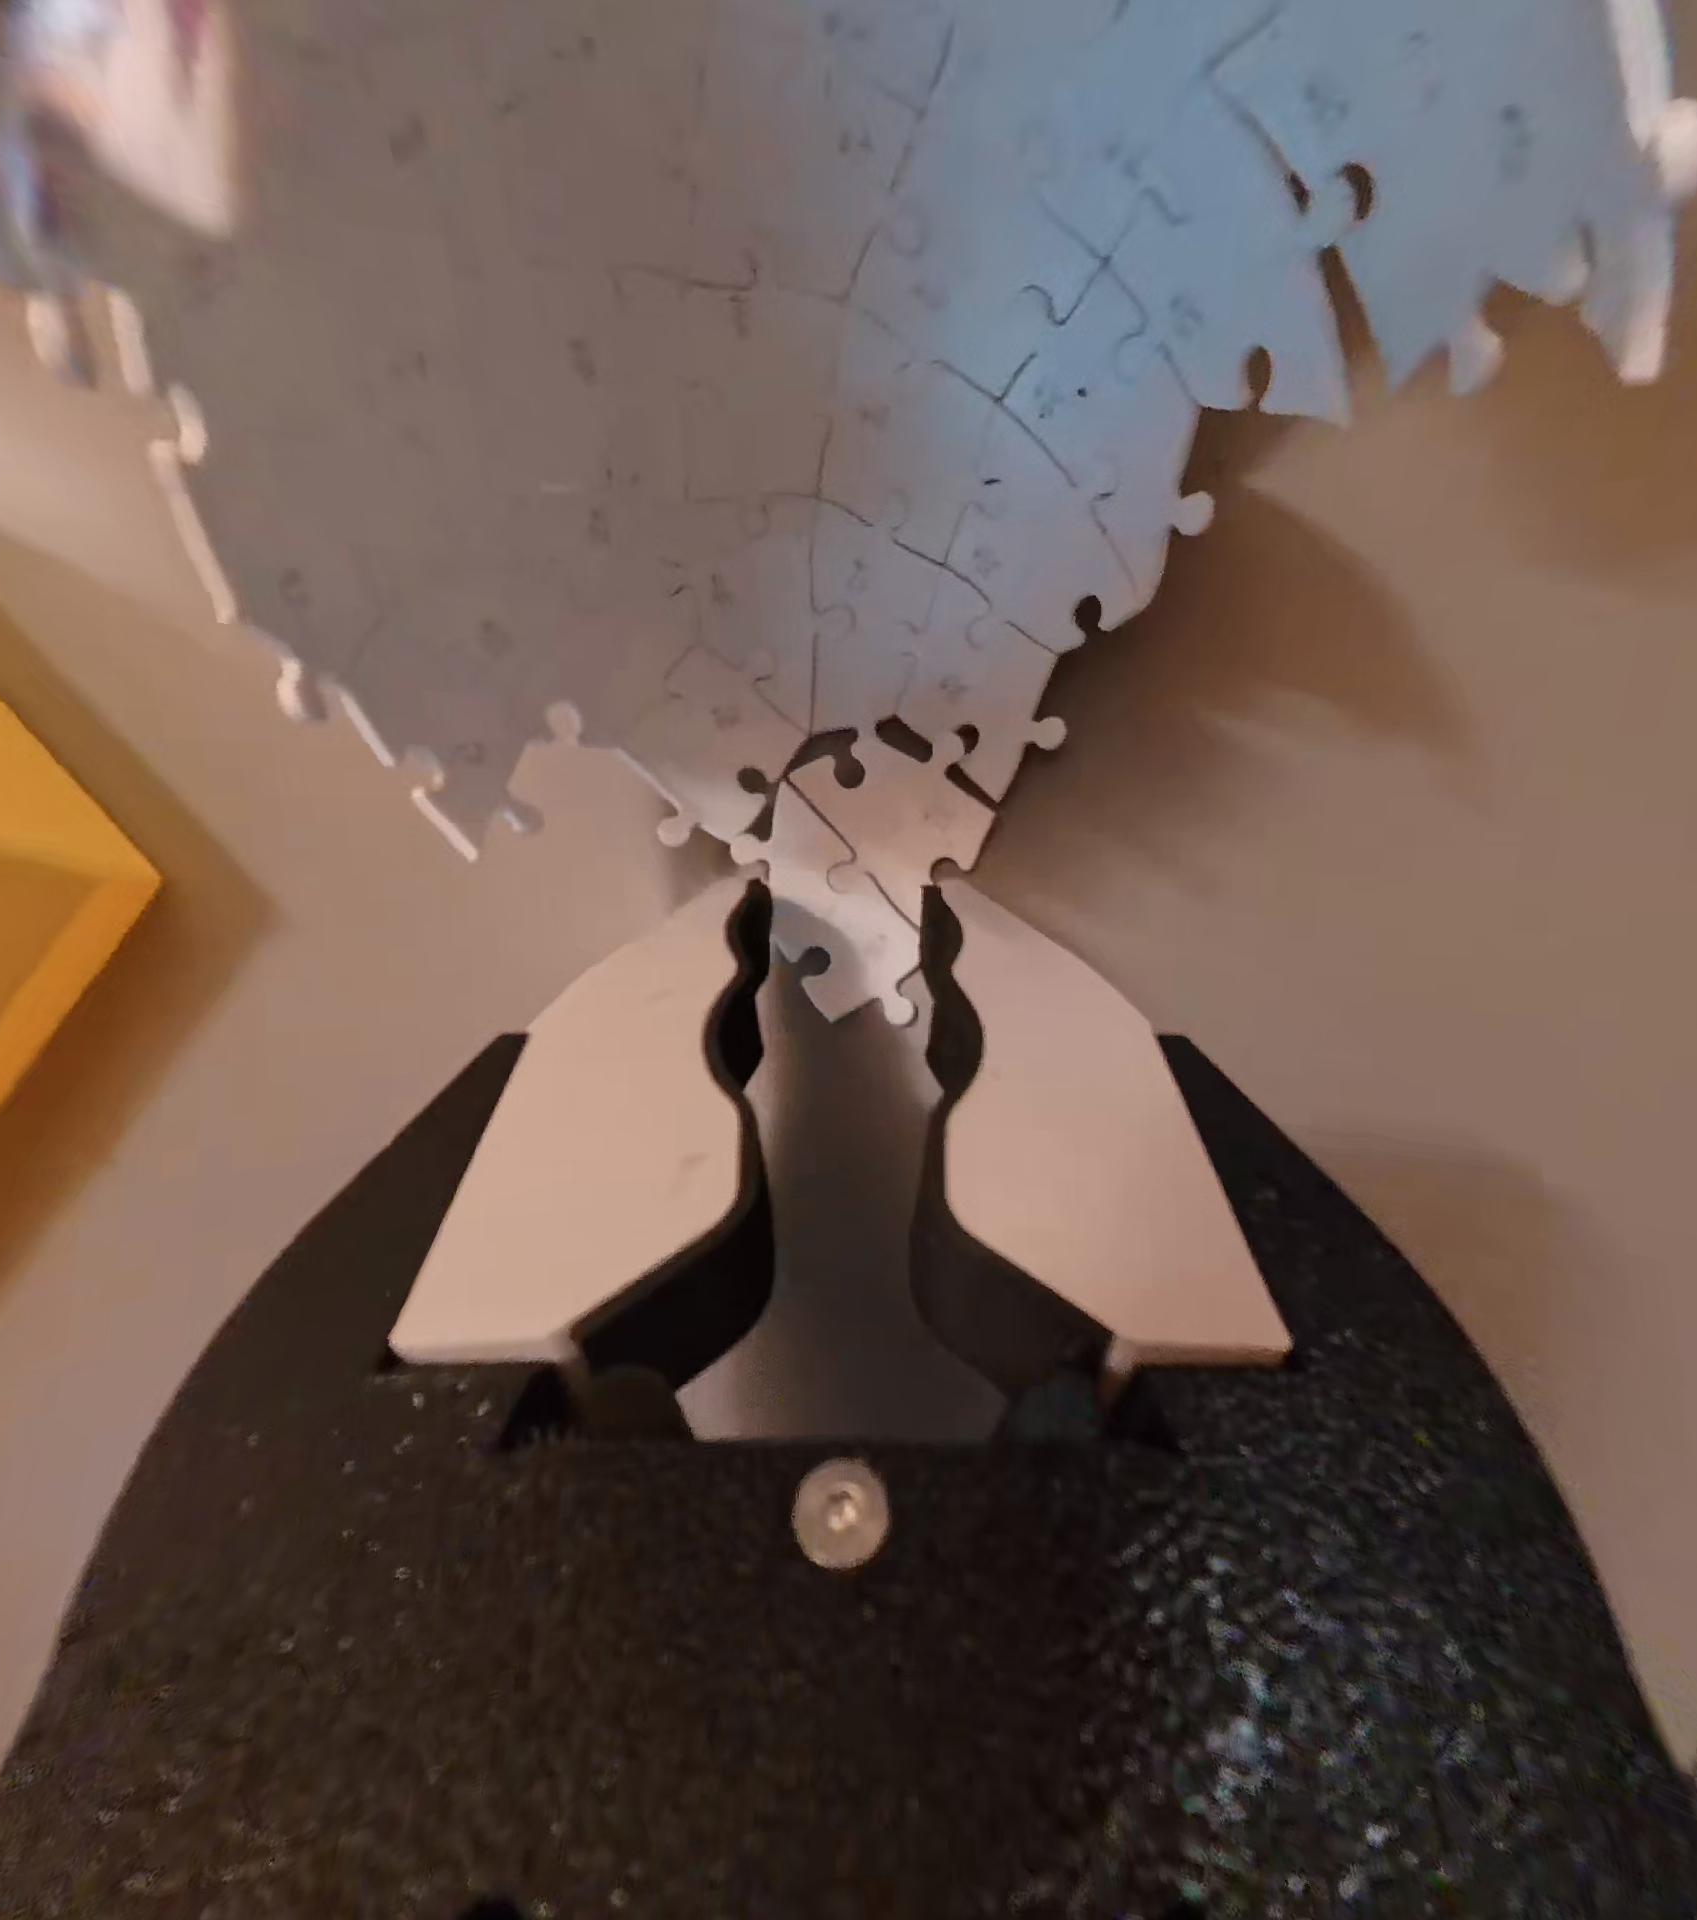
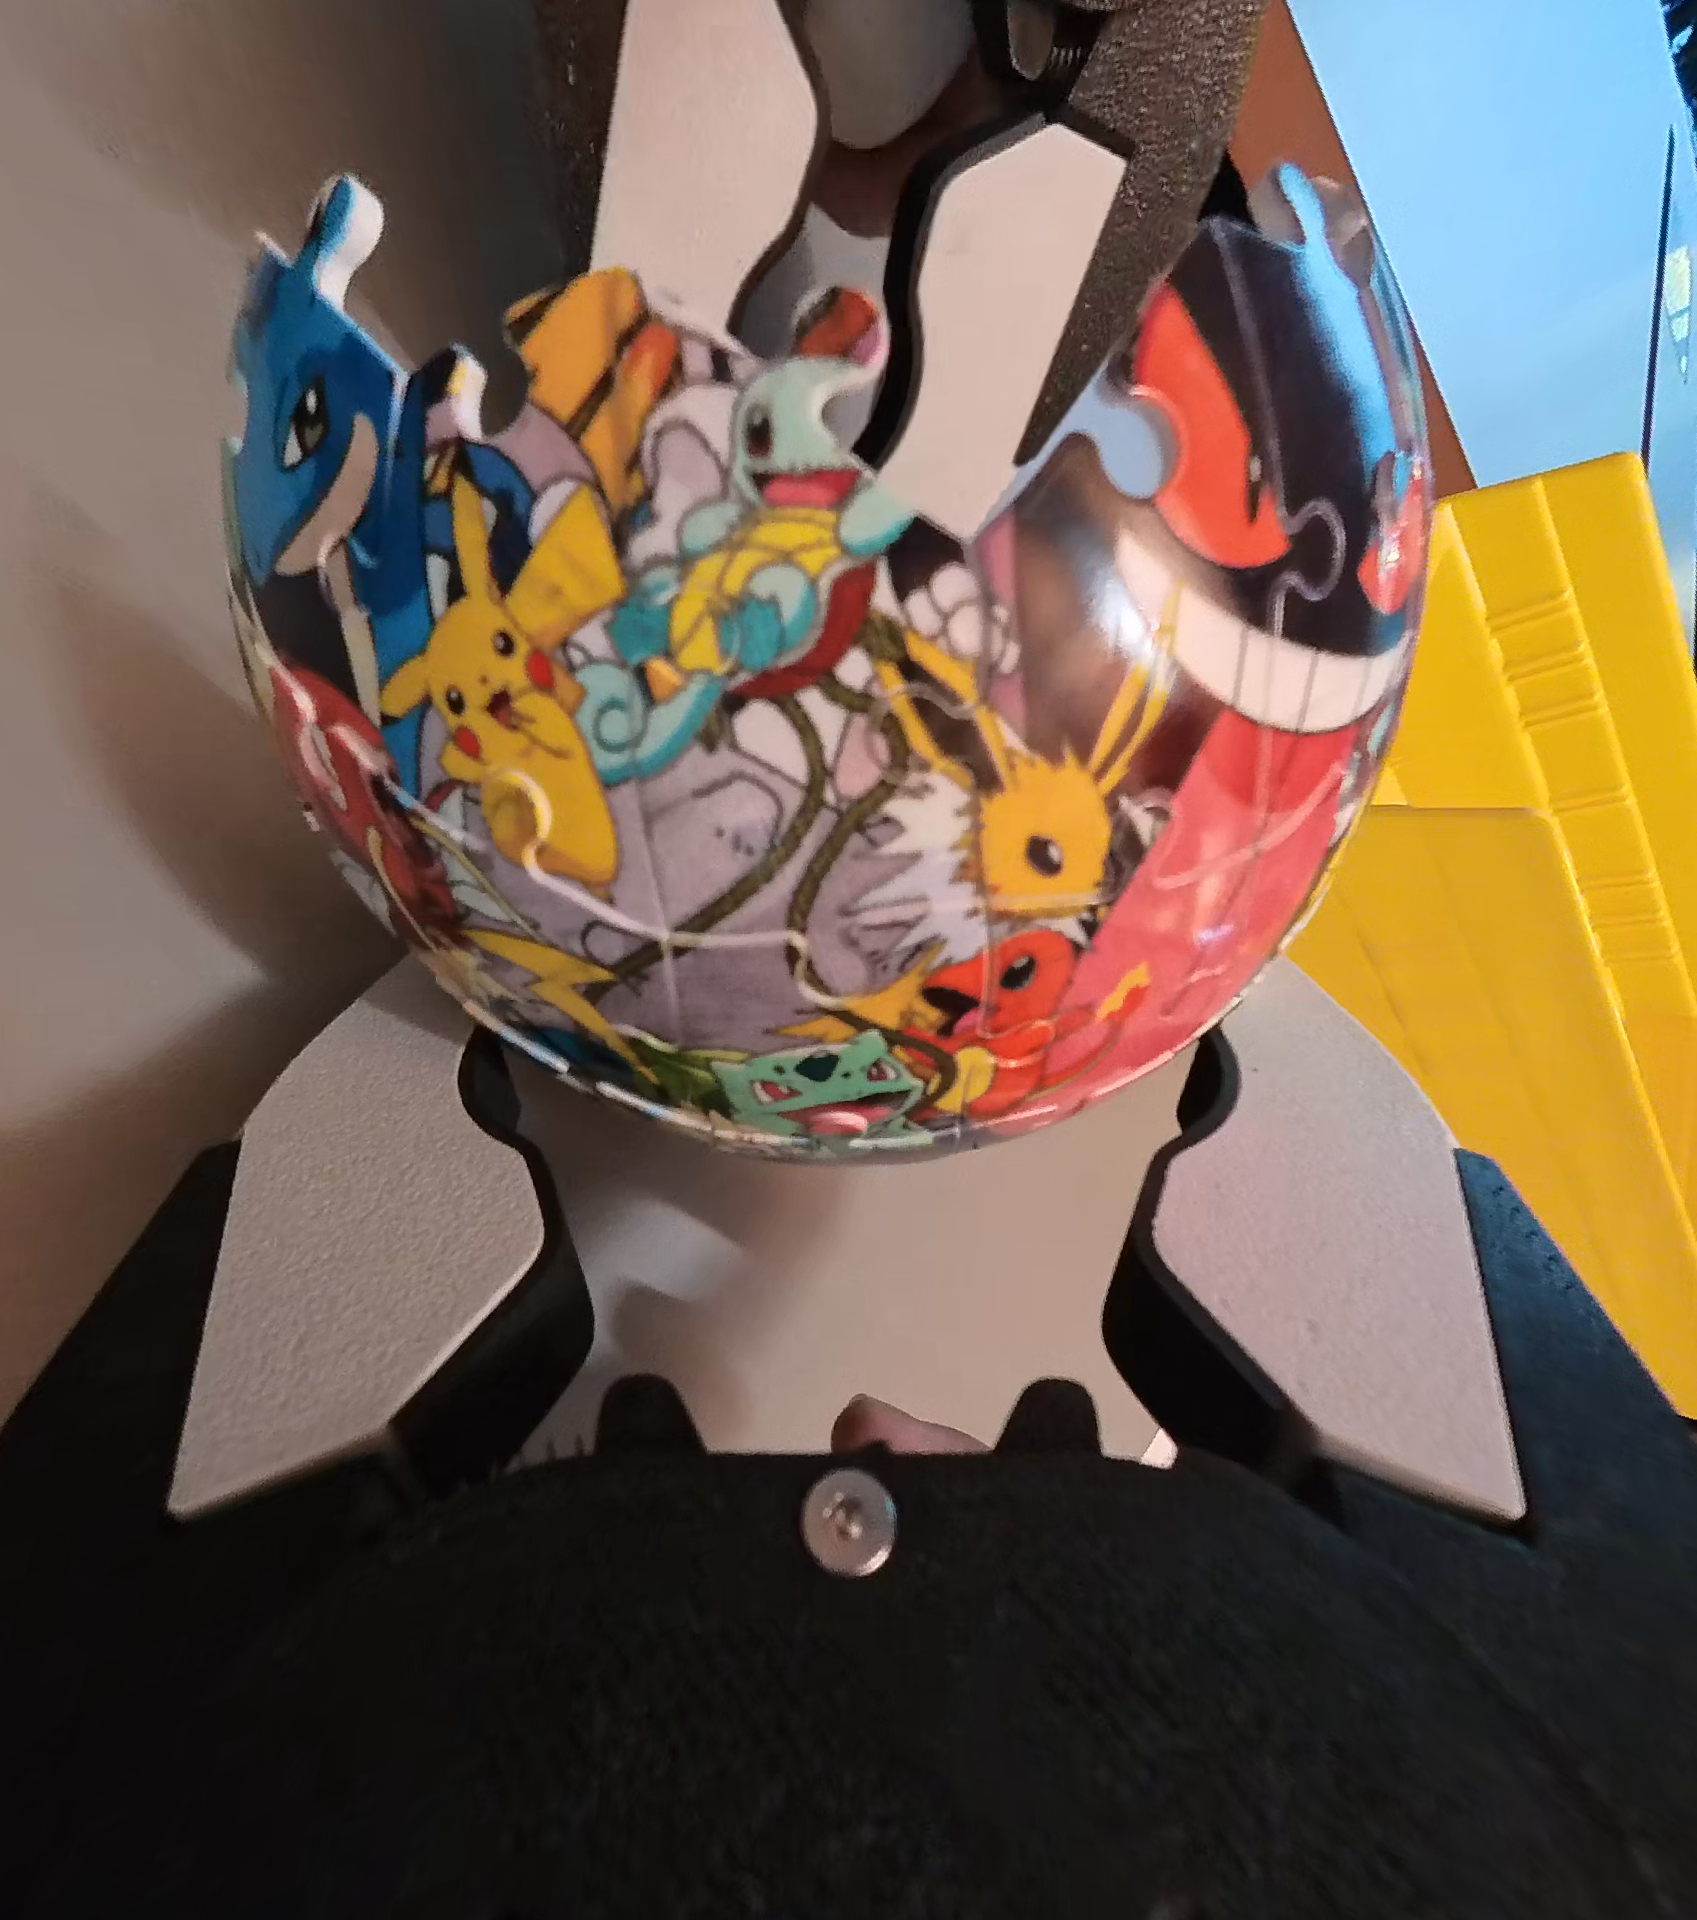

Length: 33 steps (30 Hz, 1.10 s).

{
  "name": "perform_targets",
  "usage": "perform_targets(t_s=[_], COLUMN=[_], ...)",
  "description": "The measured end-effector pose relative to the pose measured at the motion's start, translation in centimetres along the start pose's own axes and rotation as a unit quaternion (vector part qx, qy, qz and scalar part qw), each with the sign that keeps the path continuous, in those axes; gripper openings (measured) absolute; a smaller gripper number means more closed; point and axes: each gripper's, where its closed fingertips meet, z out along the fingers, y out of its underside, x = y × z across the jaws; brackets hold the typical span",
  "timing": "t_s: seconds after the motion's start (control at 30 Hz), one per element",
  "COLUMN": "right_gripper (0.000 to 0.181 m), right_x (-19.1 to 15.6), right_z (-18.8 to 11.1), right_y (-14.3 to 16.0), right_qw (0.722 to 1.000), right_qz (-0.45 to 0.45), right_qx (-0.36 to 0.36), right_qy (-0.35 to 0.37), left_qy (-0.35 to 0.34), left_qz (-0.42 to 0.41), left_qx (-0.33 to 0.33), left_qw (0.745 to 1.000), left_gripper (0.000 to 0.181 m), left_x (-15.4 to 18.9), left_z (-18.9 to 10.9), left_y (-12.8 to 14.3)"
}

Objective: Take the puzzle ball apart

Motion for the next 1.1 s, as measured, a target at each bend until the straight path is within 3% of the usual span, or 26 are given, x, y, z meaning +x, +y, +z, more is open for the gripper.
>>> perform_targets(t_s=[0.2,0.3,0.33,0.5,0.6,0.7,0.83,1.1], right_gripper=[0.126,0.126,0.126,0.125,0.125,0.125,0.125,0.123], right_x=[0.0,-0.1,-0.1,-0.1,-0.2,-0.3,-0.3,-0.3], right_z=[0.0,0.0,0.0,0.0,0.1,0.1,0.2,0.1], right_y=[0.2,0.4,0.4,0.3,0.2,0.0,-0.1,0.0], right_qw=[1.000,1.000,1.000,1.000,1.000,1.000,1.000,1.000], right_qz=[0.001,0.000,0.000,0.000,-0.002,-0.003,-0.006,-0.017], right_qx=[-0.003,-0.006,-0.006,-0.004,-0.004,-0.003,-0.005,-0.020], right_qy=[-0.001,0.000,0.000,0.000,0.001,0.001,0.001,0.003], left_qy=[0.009,0.004,-0.003,0.011,-0.007,-0.036,-0.076,-0.055], left_qz=[0.106,0.098,0.082,-0.062,-0.184,-0.245,-0.230,-0.154], left_qx=[0.008,0.001,0.004,0.023,0.008,0.011,-0.011,-0.040], left_qw=[0.994,0.995,0.997,0.998,0.983,0.969,0.970,0.986], left_gripper=[0.020,0.025,0.036,0.025,0.019,0.024,0.021,0.013], left_x=[-0.1,-0.4,-0.6,0.3,0.6,0.7,0.4,1.3], left_z=[0.5,0.3,0.1,-1.3,-1.3,-1.1,-0.5,-0.1], left_y=[-0.7,-0.6,-0.6,-0.5,0.0,-0.3,0.1,0.5])
